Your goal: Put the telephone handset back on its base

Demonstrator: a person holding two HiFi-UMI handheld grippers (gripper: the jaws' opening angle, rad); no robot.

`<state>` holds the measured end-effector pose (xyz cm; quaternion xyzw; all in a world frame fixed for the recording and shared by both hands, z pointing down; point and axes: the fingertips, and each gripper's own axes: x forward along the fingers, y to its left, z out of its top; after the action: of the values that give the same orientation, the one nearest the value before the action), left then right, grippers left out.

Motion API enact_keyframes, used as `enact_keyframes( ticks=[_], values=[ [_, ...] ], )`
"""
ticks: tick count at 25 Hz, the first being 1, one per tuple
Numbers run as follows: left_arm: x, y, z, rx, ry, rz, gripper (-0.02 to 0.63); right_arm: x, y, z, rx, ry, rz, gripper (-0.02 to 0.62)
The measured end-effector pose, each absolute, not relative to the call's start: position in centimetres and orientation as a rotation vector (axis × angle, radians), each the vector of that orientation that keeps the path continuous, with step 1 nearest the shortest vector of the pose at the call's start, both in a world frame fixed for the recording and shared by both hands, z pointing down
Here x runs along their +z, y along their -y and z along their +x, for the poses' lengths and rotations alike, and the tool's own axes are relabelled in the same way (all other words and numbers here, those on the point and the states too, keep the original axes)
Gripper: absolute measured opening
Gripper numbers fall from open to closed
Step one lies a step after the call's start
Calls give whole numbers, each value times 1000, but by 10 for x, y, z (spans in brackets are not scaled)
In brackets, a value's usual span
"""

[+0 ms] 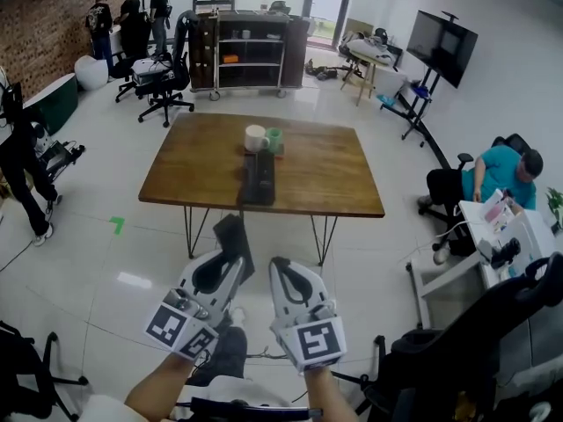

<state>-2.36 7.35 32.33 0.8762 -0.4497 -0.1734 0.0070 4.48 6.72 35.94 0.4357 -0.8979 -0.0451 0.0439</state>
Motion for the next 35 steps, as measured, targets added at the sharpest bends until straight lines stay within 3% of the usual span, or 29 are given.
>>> enact_keyframes(
  ticks=[35],
  values=[
    [345, 151, -49, -431, 1307, 2682, 72, 370, 158, 4, -43, 2685, 1299, 0]
  ],
)
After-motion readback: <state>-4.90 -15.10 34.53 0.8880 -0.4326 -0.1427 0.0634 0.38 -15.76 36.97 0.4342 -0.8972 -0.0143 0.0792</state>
